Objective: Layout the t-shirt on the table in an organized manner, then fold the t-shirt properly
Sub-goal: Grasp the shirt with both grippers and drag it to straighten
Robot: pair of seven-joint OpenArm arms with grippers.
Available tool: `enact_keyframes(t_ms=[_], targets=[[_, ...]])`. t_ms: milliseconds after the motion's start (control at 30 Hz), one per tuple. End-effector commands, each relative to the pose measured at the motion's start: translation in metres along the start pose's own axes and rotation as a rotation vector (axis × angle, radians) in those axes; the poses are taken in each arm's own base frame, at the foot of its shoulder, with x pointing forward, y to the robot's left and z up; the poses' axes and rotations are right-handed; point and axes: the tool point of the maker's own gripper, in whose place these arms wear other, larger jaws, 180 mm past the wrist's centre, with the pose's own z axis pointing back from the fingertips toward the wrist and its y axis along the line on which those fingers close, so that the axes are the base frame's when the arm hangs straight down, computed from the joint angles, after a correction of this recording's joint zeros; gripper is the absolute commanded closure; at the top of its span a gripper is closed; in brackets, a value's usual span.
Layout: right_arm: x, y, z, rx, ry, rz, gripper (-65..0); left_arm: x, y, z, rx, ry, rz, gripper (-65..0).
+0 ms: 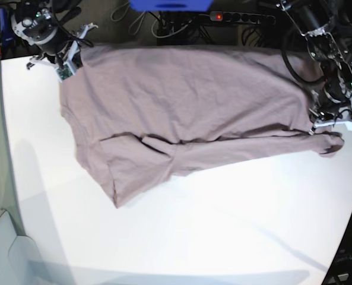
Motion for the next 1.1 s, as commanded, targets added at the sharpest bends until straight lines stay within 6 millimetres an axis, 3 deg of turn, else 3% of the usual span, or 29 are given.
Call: enact_keyframes(t_ms=[0,133,267,333,433,600,700,833,967,1067], targets=[[0.023,-0.005,0.005,-0.020,-0.077,0.009,0.0,0.017,-0.006,0.003,-0.013,-0.040,-0.006,0.0],[0.068,-0.019,-0.004,-0.062,-0.188,-0.001,0.0,0.021,-0.008,0.003,-0.017,-0.049,-0.009,0.0],[0.112,-0.031,-0.029,-0.067,-0.288,-0.061,0.0,0.020,-0.005,0.004,-0.010,-0.045,-0.012,0.0],[0.120,-0.037,-0.046,-0.052,-0.296,-0.090,0.0,0.019,-0.003,0.004,-0.007,-0.043,-0.010,0.0],[0.108,-0.036,-0.077,-0.004,-0.241,-0.148,0.0,0.018,-0.003,0.003,-0.006,-0.041,-0.009,0.0],[0.051,-0.031,-0.100,0.050,-0.096,-0.187,0.0,0.017,-0.002,0.003,-0.003,-0.039,-0.007,0.0],[0.017,-0.026,-0.093,0.057,-0.025,-0.180,0.0,0.017,-0.002,0.003,-0.004,-0.039,-0.007,0.0],[-0.008,-0.019,-0.076,0.055,0.020,-0.156,0.0,0.020,-0.004,0.003,-0.007,-0.046,-0.008,0.0],[-0.009,-0.017,-0.060,0.042,0.015,-0.124,0.0,0.020,-0.006,0.003,-0.013,-0.047,-0.004,0.0],[0.012,-0.023,-0.049,0.010,-0.036,-0.083,0.0,0.019,-0.007,0.002,-0.016,-0.046,-0.002,0.0]])
